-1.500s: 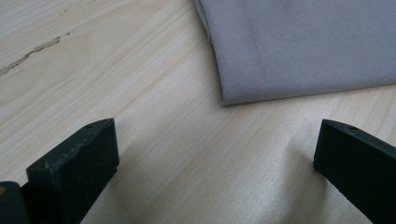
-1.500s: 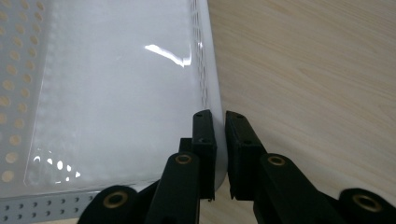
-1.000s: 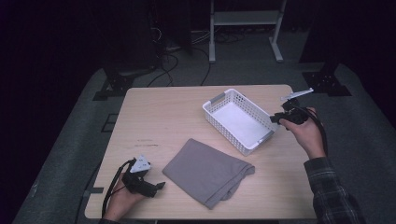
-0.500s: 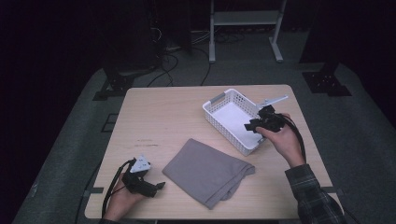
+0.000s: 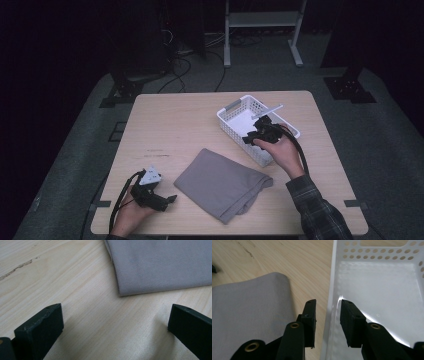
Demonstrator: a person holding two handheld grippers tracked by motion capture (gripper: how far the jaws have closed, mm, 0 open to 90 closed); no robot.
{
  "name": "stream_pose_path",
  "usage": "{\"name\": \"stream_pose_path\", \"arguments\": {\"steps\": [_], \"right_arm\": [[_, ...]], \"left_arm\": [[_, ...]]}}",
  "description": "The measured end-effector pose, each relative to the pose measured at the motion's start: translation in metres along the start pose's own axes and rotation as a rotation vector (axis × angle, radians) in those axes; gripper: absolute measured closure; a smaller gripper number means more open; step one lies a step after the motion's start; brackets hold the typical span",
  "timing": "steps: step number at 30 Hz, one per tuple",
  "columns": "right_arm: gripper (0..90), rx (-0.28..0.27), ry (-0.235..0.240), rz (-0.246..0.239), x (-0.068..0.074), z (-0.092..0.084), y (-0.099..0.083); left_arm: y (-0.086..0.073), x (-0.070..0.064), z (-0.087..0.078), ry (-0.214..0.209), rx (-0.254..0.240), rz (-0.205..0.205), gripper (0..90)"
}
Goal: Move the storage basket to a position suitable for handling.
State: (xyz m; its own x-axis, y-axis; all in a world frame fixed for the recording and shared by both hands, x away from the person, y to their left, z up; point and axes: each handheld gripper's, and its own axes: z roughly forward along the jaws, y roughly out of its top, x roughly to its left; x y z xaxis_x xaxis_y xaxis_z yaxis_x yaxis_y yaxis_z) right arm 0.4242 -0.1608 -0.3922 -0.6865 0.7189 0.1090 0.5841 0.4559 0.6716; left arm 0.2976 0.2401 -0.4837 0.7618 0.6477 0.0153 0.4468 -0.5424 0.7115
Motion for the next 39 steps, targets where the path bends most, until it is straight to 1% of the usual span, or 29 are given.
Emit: {"name": "stream_pose_path", "arguments": {"steps": [2, 4, 5, 10, 12, 13, 16, 21, 29, 36, 39], "right_arm": [[65.8, 0.014, -0.009, -0.001, 0.000, 0.005, 0.000], [68.0, 0.025, -0.006, 0.004, 0.000, 0.008, -0.001], [68.7, 0.030, -0.014, 0.001, 0.000, 0.009, -0.001], [75.3, 0.055, -0.029, 0.002, 0.000, 0.012, -0.005], [78.4, 0.054, -0.015, 0.005, -0.002, 0.012, -0.007], [80.0, 0.051, -0.016, 0.008, -0.002, 0.011, -0.008], [81.0, 0.048, -0.028, 0.011, -0.002, 0.009, -0.010], [82.5, 0.037, -0.056, 0.014, -0.007, 0.001, -0.017], [82.6, 0.023, -0.078, 0.017, -0.007, -0.011, -0.031], [82.6, 0.018, -0.092, 0.032, -0.009, -0.027, -0.046], [82.8, 0.018, -0.099, 0.039, -0.009, -0.034, -0.053]], "left_arm": [[0.000, 0.000, 0.000, 0.000, 0.000, 0.000, 0.0], [0.000, 0.000, 0.000, 0.000, 0.001, 0.001, 0.0], [0.000, 0.000, 0.000, 0.000, 0.000, 0.000, 0.0], [0.000, 0.000, 0.000, 0.000, 0.000, 0.000, 0.0], [0.000, 0.000, 0.000, 0.000, 0.000, 0.000, 0.0], [0.000, 0.000, 0.000, 0.000, 0.000, 0.000, 0.0], [0.000, 0.000, 0.000, 0.000, 0.001, 0.000, 0.0], [0.000, 0.000, 0.000, 0.000, 0.001, 0.000, 0.0], [0.000, 0.000, 0.000, 0.000, 0.000, 0.000, 0.0], [0.000, 0.000, 0.000, 0.002, 0.001, 0.005, 0.0], [0.000, 0.000, 0.000, 0.001, -0.003, 0.000, 0.0]]}}
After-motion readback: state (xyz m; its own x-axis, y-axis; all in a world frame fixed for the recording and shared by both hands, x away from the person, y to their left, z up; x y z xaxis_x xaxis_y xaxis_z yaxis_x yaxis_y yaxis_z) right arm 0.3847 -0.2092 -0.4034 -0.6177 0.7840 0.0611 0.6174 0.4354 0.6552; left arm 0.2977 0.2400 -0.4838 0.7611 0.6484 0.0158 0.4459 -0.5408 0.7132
